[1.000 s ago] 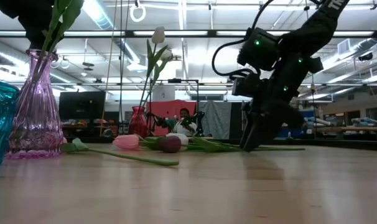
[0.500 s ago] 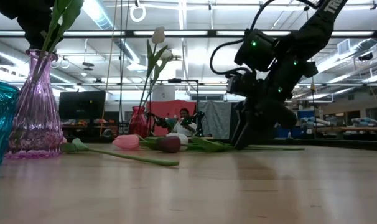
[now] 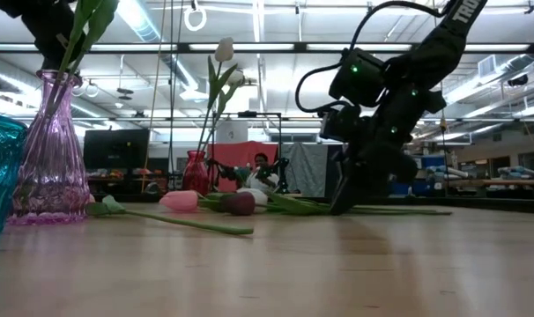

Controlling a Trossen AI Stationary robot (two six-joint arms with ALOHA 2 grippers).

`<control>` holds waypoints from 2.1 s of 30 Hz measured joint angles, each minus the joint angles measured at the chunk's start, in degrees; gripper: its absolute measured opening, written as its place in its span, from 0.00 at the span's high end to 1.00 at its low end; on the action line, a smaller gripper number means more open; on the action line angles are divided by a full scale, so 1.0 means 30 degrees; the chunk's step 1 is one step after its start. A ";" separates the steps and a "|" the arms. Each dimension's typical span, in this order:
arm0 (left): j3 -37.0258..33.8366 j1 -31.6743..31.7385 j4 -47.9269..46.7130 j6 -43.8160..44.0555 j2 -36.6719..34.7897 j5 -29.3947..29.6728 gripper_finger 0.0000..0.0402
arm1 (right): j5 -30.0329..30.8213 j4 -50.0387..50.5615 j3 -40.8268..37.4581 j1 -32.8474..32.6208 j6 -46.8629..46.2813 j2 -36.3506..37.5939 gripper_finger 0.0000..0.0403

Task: Sort flowers into vase by color
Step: Put the dark red tulip into the pink vase

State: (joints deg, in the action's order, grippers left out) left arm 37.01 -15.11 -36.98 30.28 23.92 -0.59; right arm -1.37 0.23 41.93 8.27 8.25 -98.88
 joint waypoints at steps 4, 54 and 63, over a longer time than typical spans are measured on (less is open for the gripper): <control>0.0000 0.0000 0.0337 0.0018 -0.0007 -0.0309 0.69 | -0.0488 0.1101 -0.0043 0.0041 -0.0697 0.0741 0.96; -0.3395 0.1985 0.8548 -1.1625 -0.0600 0.9848 0.73 | -1.2080 -1.9764 1.2899 0.1814 -0.4555 -0.6405 0.96; -0.3395 0.4086 1.1238 -1.1334 0.1253 0.6083 0.82 | -1.2046 -1.9615 1.2942 0.1540 -0.4096 -0.6380 0.96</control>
State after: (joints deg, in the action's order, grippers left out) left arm 26.83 -2.86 -3.26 -3.72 27.68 17.66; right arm -37.50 -58.61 80.76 12.89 -4.04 -118.02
